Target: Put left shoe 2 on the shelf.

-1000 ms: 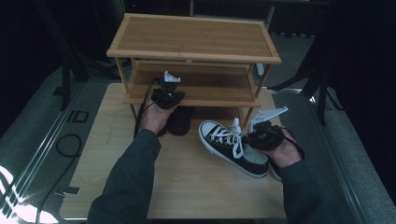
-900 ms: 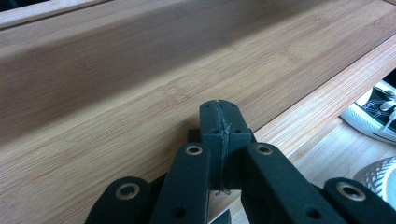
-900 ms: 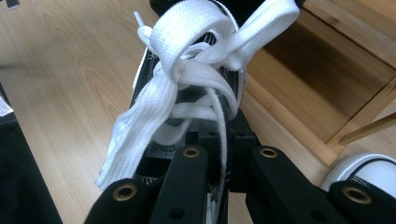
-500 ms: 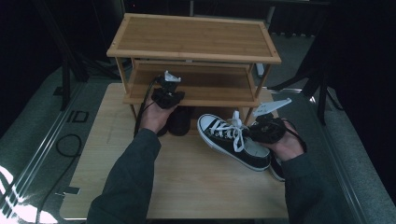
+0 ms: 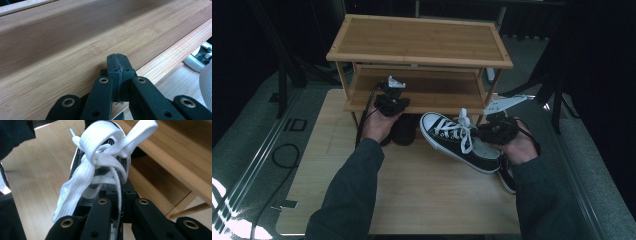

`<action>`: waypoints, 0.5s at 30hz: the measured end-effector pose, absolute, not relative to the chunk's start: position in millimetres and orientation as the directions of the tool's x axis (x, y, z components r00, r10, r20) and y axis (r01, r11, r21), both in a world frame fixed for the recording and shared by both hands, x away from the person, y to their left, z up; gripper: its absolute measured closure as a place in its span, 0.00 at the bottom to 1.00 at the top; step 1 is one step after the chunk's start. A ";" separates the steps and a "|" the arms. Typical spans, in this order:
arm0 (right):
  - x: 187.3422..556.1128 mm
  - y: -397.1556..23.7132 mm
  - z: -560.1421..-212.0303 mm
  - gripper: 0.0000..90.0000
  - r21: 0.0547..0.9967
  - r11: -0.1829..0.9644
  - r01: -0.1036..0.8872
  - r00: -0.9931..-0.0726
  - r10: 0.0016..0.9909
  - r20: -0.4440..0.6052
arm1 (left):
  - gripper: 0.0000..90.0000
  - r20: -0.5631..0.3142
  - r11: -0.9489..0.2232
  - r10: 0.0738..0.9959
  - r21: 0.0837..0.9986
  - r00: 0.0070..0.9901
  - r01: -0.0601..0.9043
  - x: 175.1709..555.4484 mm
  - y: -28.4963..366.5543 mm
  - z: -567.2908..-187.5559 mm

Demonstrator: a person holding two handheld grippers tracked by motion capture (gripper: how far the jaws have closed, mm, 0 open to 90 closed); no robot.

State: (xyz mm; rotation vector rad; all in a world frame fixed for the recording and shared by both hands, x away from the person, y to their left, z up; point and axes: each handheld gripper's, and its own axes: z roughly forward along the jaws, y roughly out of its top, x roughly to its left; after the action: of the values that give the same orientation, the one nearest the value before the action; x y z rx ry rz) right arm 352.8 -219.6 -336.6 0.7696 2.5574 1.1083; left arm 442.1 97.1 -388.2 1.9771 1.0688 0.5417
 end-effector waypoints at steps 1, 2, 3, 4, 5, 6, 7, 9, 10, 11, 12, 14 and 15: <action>354.3 -217.4 -333.1 0.98 0.738 0.567 0.365 -0.828 0.561 -0.021 | 1.00 -0.006 -0.315 0.836 0.813 0.549 0.489 442.0 97.2 -388.4; 354.3 -217.4 -333.1 0.98 0.738 0.567 0.365 -0.828 0.561 -0.021 | 1.00 -0.007 -0.313 0.837 0.814 0.548 0.489 441.9 97.2 -388.6; 354.3 -217.4 -333.1 0.98 0.738 0.567 0.365 -0.828 0.561 -0.021 | 1.00 -0.007 -0.313 0.837 0.814 0.548 0.489 441.9 97.2 -388.6; 355.1 -216.4 -331.3 0.98 0.741 0.566 0.362 -0.827 0.561 -0.025 | 1.00 -0.013 -0.307 0.837 0.815 0.547 0.491 442.0 97.5 -388.8; 356.6 -213.9 -327.4 0.98 0.753 0.553 0.358 -0.822 0.569 -0.026 | 1.00 -0.015 -0.306 0.837 0.815 0.547 0.491 442.0 97.6 -388.8; 357.5 -212.7 -325.8 0.98 0.757 0.547 0.358 -0.820 0.571 -0.025 | 1.00 -0.016 -0.306 0.837 0.815 0.547 0.492 442.1 97.7 -388.8; 359.0 -211.5 -324.6 0.98 0.761 0.542 0.356 -0.819 0.573 -0.025 | 1.00 -0.017 -0.305 0.837 0.815 0.547 0.493 442.2 97.8 -388.7; 362.6 -208.8 -322.6 0.98 0.762 0.540 0.358 -0.813 0.581 -0.029 | 1.00 -0.017 -0.306 0.837 0.815 0.547 0.493 442.3 97.9 -388.6; 364.4 -207.4 -321.9 0.98 0.762 0.538 0.359 -0.810 0.585 -0.032 | 1.00 -0.018 -0.305 0.837 0.815 0.548 0.493 442.4 97.9 -388.6; 366.7 -206.2 -321.2 0.98 0.761 0.539 0.361 -0.804 0.593 -0.038 | 1.00 -0.018 -0.305 0.837 0.815 0.548 0.493 442.4 98.0 -388.7; 369.0 -205.0 -320.7 0.98 0.761 0.536 0.367 -0.796 0.603 -0.041 | 1.00 -0.018 -0.305 0.837 0.815 0.548 0.493 442.3 98.0 -388.7; 373.7 -203.0 -319.8 0.98 0.759 0.534 0.373 -0.786 0.617 -0.047 | 1.00 -0.015 -0.307 0.837 0.814 0.546 0.493 442.1 97.5 -388.6; 373.7 -203.0 -319.8 0.98 0.759 0.534 0.373 -0.786 0.617 -0.047 | 1.00 -0.015 -0.307 0.837 0.814 0.546 0.493 442.1 97.5 -388.6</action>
State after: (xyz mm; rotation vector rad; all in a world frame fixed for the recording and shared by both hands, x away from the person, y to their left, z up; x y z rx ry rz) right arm 373.7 -203.0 -319.8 0.8221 2.4660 1.1107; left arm 442.1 97.5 -388.6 1.9678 1.0754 0.5356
